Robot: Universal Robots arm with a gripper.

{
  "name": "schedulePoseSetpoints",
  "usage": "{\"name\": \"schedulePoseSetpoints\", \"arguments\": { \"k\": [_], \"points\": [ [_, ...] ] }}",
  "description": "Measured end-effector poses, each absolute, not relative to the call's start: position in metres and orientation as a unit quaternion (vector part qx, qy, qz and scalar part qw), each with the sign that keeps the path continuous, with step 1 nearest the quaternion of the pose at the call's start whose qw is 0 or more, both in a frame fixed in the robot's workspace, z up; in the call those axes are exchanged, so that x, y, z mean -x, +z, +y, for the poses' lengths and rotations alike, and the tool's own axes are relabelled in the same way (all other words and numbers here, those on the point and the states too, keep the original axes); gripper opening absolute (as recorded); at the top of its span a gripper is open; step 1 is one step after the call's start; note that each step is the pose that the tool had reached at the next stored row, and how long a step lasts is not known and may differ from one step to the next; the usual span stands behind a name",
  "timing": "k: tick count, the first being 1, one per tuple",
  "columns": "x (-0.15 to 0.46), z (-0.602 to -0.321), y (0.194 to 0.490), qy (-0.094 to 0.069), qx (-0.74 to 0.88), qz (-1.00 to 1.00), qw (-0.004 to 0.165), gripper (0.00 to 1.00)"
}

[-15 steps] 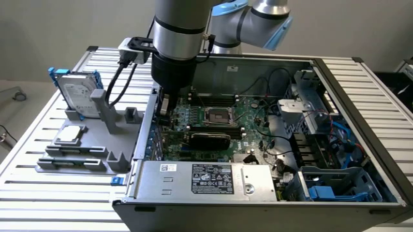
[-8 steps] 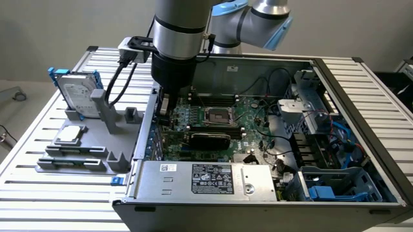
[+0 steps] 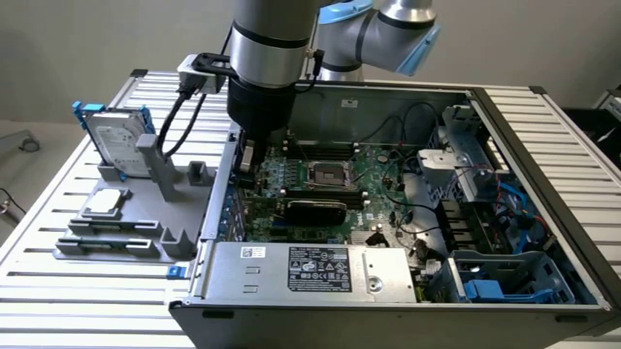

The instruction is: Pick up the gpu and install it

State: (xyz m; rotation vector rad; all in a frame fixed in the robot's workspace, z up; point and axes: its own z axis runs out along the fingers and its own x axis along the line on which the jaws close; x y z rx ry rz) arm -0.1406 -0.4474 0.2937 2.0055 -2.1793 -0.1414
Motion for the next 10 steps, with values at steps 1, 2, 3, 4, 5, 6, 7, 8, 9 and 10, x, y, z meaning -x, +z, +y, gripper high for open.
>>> {"name": "schedulePoseSetpoints", "arguments": {
  "k": [1, 2, 3, 4, 5, 6, 7, 8, 9, 10],
  "points": [
    [0.1405, -0.4473, 0.2937, -0.047, -0.674, -0.732, 0.089, 0.11],
    [0.1405, -0.4472, 0.2939, -0.046, -0.674, -0.732, 0.090, 0.11],
    [0.1404, -0.4471, 0.2940, -0.045, -0.673, -0.732, 0.090, 0.11],
    [0.1403, -0.4469, 0.2941, -0.045, -0.673, -0.732, 0.091, 0.11],
    [0.1402, -0.4468, 0.2943, -0.044, -0.673, -0.732, 0.091, 0.11],
    [0.1401, -0.4466, 0.2945, -0.044, -0.673, -0.732, 0.092, 0.11],
    [0.1401, -0.4464, 0.2949, -0.044, -0.673, -0.732, 0.092, 0.11],
    [0.1400, -0.4463, 0.2955, -0.044, -0.673, -0.732, 0.092, 0.11],
    [0.1400, -0.4461, 0.2962, -0.044, -0.673, -0.732, 0.092, 0.11],
    [0.1400, -0.4460, 0.2971, -0.044, -0.673, -0.733, 0.092, 0.11]
  ]
}}
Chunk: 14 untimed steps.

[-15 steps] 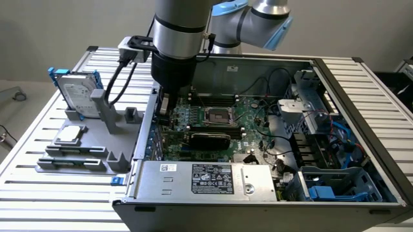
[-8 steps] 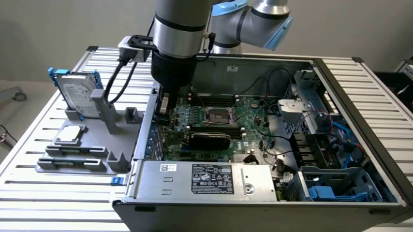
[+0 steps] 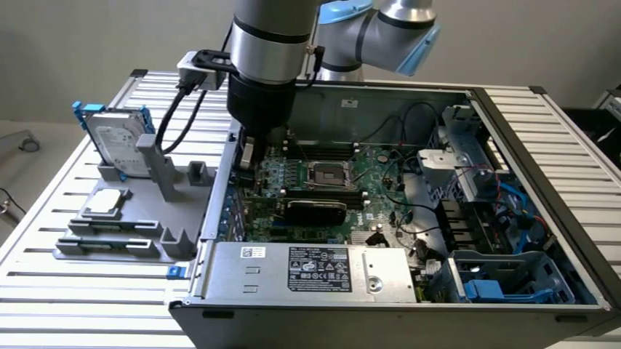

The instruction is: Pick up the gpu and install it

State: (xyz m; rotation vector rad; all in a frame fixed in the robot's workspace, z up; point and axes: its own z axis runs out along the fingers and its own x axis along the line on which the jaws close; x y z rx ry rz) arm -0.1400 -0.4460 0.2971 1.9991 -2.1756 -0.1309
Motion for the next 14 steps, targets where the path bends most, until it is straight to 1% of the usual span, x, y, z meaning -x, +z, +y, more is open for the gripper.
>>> {"name": "schedulePoseSetpoints", "arguments": {
  "k": [14],
  "points": [
    [0.1401, -0.4456, 0.2987, -0.045, -0.664, -0.741, 0.092, 0.11]
  ]
}}
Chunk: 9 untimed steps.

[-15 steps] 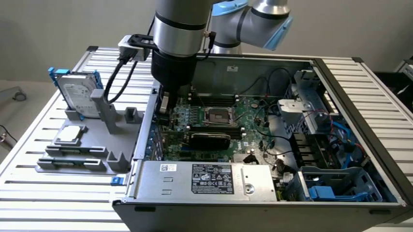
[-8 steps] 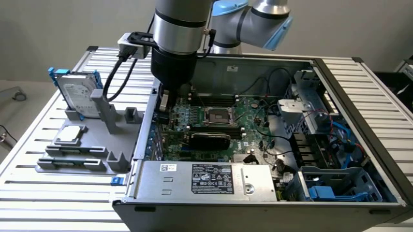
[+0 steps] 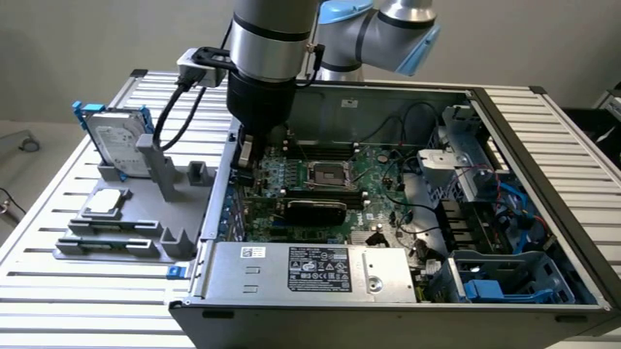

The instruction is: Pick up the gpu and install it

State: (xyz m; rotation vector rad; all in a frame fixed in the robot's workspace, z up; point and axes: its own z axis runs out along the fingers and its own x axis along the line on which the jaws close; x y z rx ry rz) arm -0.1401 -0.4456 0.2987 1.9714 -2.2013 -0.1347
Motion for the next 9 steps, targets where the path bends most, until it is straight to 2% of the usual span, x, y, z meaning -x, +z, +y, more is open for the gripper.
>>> {"name": "schedulePoseSetpoints", "arguments": {
  "k": [9],
  "points": [
    [0.1405, -0.4456, 0.3019, -0.047, -0.654, -0.750, 0.093, 0.11]
  ]
}}
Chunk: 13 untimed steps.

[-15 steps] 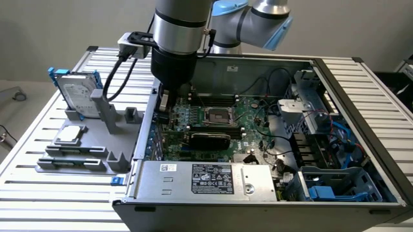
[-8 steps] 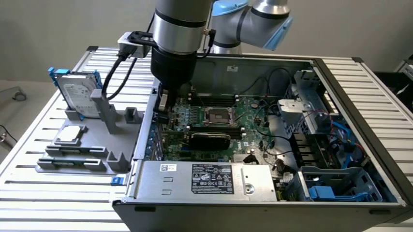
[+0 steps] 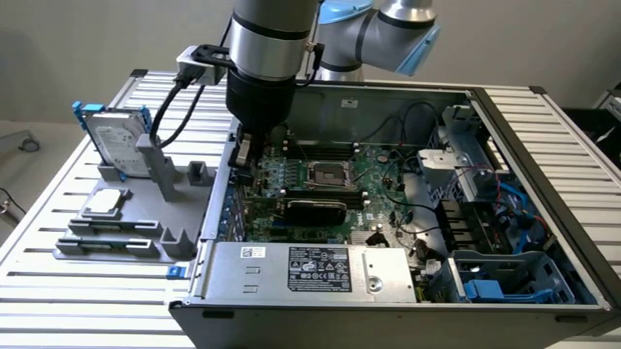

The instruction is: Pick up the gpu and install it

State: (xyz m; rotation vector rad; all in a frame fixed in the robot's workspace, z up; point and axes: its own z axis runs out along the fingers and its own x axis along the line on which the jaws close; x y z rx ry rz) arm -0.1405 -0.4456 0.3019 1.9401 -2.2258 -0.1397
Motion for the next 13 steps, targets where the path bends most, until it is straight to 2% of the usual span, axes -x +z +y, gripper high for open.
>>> {"name": "schedulePoseSetpoints", "arguments": {
  "k": [13],
  "points": [
    [0.1408, -0.4456, 0.3013, -0.036, -0.650, -0.752, 0.104, 0.11]
  ]
}}
